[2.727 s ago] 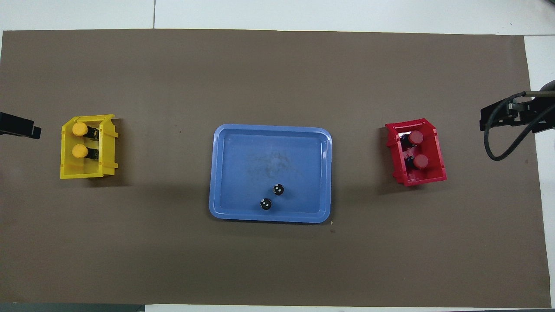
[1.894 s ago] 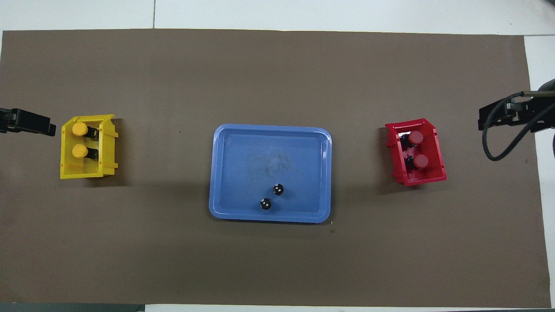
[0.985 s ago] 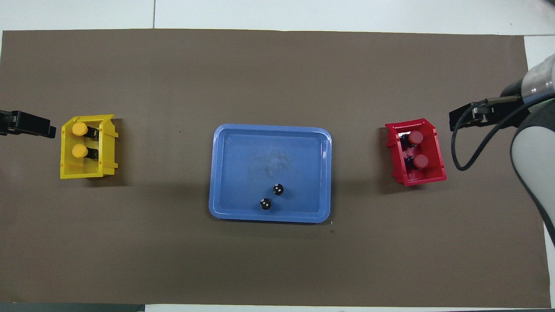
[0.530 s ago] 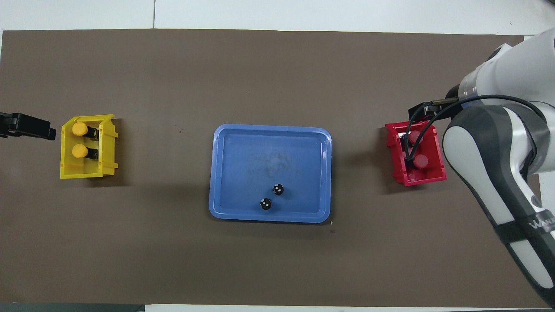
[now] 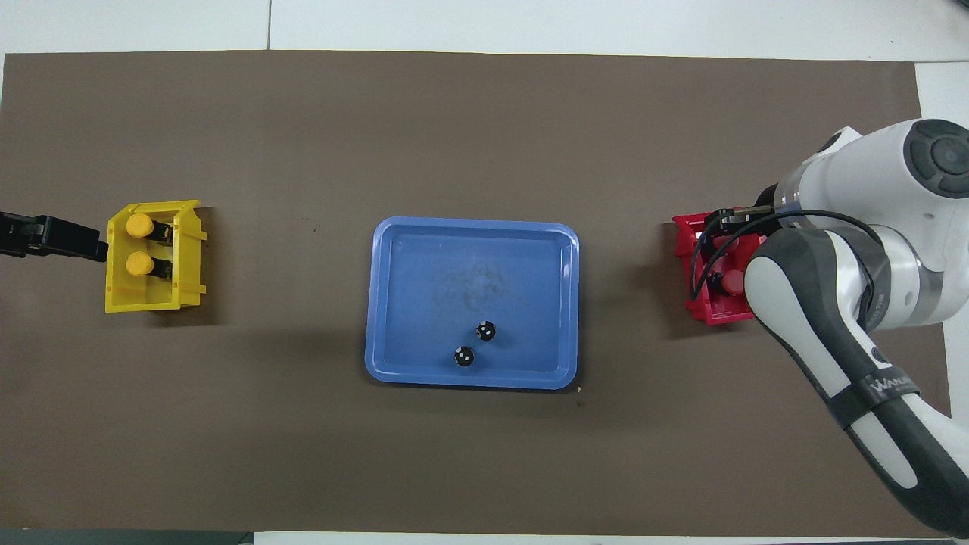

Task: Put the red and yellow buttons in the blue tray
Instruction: 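Reach the right gripper into the red holder and grasp a red button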

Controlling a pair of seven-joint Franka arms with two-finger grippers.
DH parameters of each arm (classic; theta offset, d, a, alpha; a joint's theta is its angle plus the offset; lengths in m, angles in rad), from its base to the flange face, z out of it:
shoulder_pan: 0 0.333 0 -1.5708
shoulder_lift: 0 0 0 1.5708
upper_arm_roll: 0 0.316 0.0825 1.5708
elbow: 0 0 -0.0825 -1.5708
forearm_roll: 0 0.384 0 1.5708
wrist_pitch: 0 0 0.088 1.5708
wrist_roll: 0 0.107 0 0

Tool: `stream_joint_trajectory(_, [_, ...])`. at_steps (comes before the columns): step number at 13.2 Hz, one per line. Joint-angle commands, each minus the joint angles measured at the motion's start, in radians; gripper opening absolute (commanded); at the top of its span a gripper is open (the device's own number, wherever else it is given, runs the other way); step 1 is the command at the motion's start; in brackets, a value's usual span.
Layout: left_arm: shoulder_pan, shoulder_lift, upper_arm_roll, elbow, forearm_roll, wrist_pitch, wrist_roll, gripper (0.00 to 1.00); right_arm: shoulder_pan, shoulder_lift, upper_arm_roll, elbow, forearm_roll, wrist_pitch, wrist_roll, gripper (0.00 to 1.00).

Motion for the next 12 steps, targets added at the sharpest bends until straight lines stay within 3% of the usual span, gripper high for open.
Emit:
stream_joint_trajectory(1, [-0.004, -0.038, 0.001, -0.046, 0.012, 0.031, -0.013, 1.00, -0.019, 0.003, 0.006, -0.030, 0.024, 0.041, -0.014, 0.72])
stream_joint_trajectory(12, [0.004, -0.038, 0.001, -0.049, 0.012, 0.031, -0.013, 1.00, -0.024, 0.043, 0.006, -0.065, 0.024, 0.124, -0.028, 0.60])
